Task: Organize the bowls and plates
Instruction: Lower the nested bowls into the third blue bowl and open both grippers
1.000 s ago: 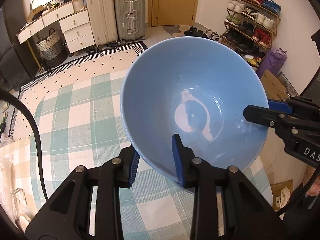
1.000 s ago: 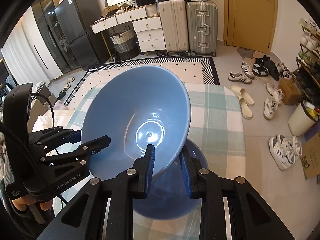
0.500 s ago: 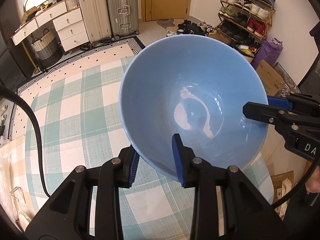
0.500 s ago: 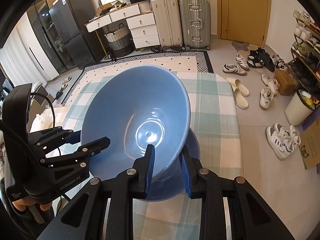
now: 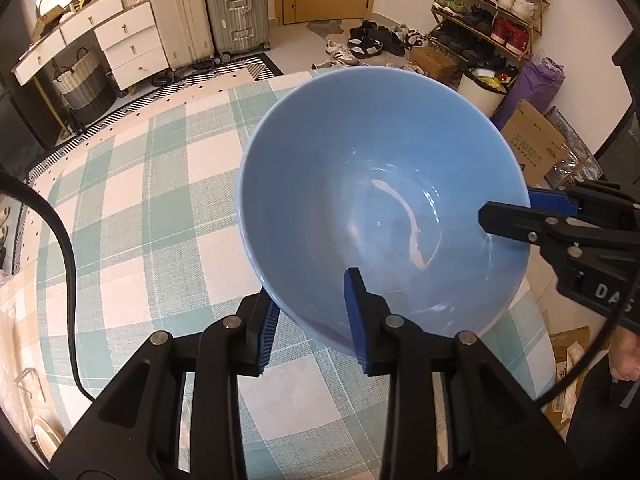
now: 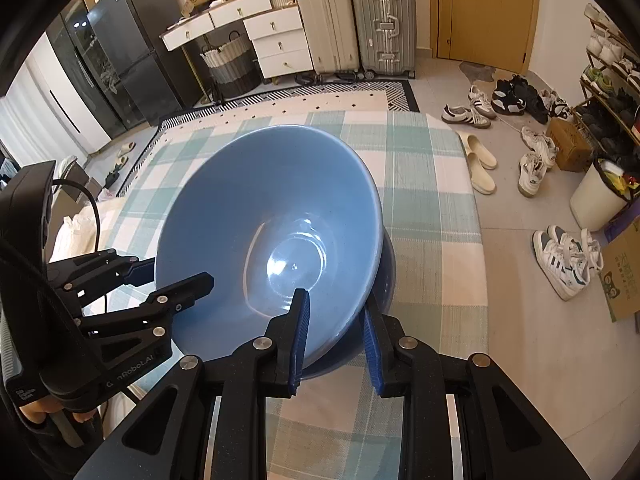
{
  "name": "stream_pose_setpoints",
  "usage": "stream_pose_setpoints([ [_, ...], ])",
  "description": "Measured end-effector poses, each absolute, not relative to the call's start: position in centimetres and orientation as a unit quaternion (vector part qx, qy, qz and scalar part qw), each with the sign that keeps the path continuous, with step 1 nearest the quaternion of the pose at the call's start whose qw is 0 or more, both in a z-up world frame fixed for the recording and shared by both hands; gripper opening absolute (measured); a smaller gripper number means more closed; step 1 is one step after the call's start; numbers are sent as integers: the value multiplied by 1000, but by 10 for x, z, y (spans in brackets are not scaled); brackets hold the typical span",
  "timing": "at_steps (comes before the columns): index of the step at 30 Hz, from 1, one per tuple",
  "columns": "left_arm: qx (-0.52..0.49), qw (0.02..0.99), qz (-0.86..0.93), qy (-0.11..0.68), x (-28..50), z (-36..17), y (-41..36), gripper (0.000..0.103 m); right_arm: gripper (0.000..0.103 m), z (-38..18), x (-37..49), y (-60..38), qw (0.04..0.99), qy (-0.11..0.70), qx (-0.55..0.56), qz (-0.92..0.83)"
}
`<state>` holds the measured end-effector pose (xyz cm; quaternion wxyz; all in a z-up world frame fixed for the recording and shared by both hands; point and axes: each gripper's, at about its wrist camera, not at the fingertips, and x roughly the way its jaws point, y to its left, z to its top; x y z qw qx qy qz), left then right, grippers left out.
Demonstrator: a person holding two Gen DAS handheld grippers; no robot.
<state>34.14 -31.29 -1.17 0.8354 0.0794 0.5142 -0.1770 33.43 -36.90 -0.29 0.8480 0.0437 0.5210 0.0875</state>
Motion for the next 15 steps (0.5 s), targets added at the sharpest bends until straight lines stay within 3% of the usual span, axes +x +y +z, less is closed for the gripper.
stream_pose_setpoints([
  [11,77,833,-177,519,353,-22,-303,32,27,-25,340,-379,840,537,39,65],
  [15,81,838,-177,510,353,-16,-302,54,36,-16,337,-383,846,526,49,75],
])
